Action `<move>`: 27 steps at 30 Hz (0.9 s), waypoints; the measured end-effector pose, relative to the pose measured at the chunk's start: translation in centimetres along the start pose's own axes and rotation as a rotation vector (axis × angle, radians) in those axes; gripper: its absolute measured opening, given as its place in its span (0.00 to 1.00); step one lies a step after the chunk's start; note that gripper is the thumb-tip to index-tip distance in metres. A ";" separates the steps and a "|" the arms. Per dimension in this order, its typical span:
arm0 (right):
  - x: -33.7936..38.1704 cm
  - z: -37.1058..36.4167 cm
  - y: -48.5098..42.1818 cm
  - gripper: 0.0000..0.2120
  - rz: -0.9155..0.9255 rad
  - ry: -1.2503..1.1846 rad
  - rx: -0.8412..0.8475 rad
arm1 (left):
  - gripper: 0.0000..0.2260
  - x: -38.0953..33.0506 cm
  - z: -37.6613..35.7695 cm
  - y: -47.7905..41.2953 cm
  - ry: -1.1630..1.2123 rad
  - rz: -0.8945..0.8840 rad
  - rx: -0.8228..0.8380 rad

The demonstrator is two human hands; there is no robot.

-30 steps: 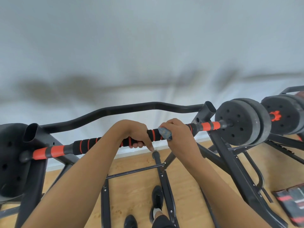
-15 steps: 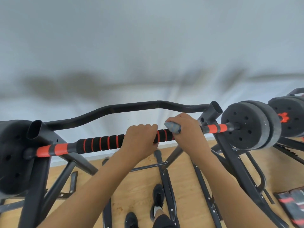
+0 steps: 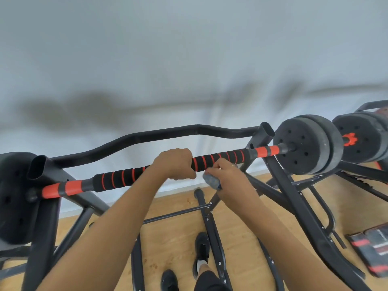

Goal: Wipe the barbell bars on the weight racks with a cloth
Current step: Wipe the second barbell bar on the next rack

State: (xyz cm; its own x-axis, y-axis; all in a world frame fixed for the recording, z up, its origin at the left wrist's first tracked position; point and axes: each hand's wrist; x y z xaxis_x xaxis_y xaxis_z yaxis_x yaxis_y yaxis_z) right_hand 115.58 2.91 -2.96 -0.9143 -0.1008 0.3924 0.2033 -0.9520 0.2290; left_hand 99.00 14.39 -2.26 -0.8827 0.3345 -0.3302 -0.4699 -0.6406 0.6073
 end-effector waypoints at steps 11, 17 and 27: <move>-0.2 3.1 -2.5 0.16 0.003 -0.197 -0.399 | 0.14 -1.1 -3.5 1.3 -0.355 0.000 -0.497; 0.5 0.9 -2.1 0.20 -0.007 -0.149 -0.348 | 0.13 -0.5 -3.2 -0.1 -0.417 -0.025 -0.485; 0.7 0.8 -1.1 0.18 -0.068 -0.297 -0.392 | 0.14 0.4 0.0 -1.4 0.049 -0.049 0.025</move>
State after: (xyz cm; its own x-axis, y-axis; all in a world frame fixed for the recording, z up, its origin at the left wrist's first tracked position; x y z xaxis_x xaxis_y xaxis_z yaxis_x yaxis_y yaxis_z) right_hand 114.96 4.12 -2.26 -0.7702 -0.0019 0.6378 -0.0531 -0.9963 -0.0671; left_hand 99.33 15.41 -3.22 -0.8575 0.3306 -0.3943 -0.5131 -0.6065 0.6074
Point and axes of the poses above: each hand's wrist, its own y-axis away from the middle knuckle, its own z-axis out of the back of the hand, x = y × z, and after that the axes turned 12 degrees about x, right-handed
